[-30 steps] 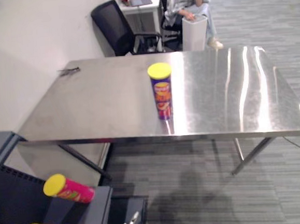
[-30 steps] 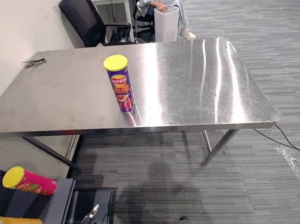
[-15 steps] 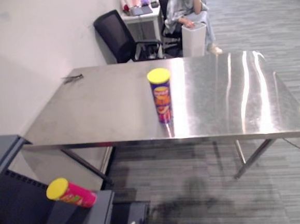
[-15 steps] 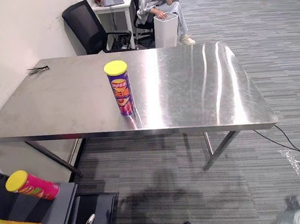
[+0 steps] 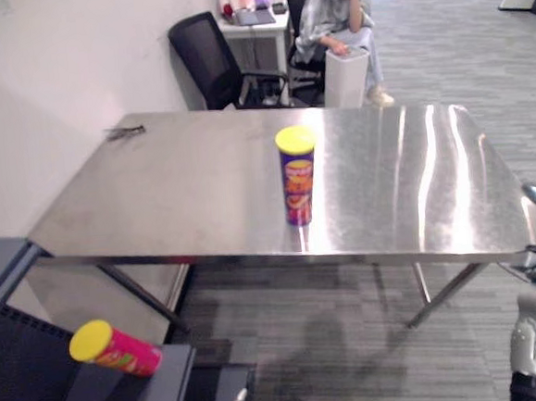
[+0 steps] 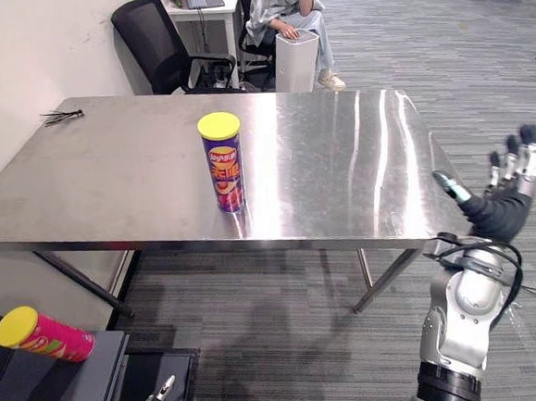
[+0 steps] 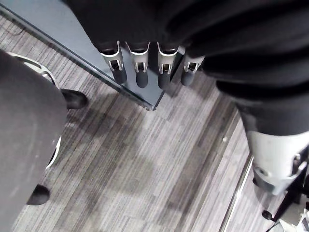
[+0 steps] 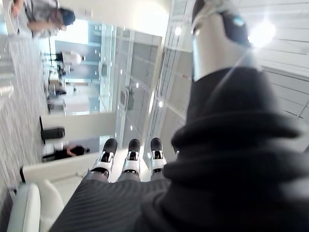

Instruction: Put the gum and the chips on the shelf.

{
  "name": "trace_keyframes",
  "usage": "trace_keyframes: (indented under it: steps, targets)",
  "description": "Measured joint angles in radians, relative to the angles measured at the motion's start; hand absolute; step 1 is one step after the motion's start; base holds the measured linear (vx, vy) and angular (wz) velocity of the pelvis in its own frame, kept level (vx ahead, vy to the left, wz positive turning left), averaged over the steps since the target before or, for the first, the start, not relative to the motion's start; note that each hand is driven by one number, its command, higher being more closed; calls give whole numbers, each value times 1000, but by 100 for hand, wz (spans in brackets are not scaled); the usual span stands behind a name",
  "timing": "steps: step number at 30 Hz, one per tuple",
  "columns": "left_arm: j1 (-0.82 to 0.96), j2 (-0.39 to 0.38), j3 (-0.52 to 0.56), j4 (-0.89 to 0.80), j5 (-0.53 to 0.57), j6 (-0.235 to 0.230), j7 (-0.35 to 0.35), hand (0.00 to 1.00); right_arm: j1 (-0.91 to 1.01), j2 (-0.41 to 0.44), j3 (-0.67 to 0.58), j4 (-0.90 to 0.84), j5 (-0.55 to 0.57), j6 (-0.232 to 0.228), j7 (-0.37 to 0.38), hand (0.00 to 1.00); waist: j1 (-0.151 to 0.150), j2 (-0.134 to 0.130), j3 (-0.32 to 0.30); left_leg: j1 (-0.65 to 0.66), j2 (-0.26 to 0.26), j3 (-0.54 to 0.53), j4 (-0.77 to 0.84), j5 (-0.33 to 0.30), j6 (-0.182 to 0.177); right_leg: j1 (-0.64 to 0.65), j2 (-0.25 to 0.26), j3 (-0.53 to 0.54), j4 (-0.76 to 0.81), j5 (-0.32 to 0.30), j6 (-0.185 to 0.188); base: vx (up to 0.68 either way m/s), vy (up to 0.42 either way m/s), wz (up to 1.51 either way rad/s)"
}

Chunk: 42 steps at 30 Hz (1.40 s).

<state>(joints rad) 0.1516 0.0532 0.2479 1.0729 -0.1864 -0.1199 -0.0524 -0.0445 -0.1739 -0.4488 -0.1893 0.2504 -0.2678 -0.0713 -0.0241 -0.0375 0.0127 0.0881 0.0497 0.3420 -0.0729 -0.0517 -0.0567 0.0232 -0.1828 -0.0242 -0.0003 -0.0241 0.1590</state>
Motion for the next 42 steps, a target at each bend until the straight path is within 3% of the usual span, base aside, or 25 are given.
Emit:
trace_keyframes:
  steps: [5,15,28,42]
  targets:
    - [-1,13,-35,0,5,-1,-19,0,-3,-91,145,68,44,16,101,0,3,0,0,-14,-6,-16,9,6,6,-1,-8,-21,-10,-1,0,-85,-46,5]
    - [-2,24,-65,-10,4,-1,-31,0,-84,-123,319,192,45,59,146,0,21,1,1,-18,-20,-63,-22,48,13,6,-13,-67,-15,-2,1,-69,-27,11]
    - [-7,28,-64,-21,-7,1,-31,0,-272,-122,490,396,44,96,146,0,54,9,16,-33,-24,-121,-22,58,15,35,-13,-125,-33,-2,0,3,-21,13]
    - [-9,30,-62,-57,-9,14,-13,0,-438,-95,536,552,34,131,113,0,65,12,58,-53,-25,-156,-23,63,14,37,-12,-160,-36,-3,-2,-1,-18,8]
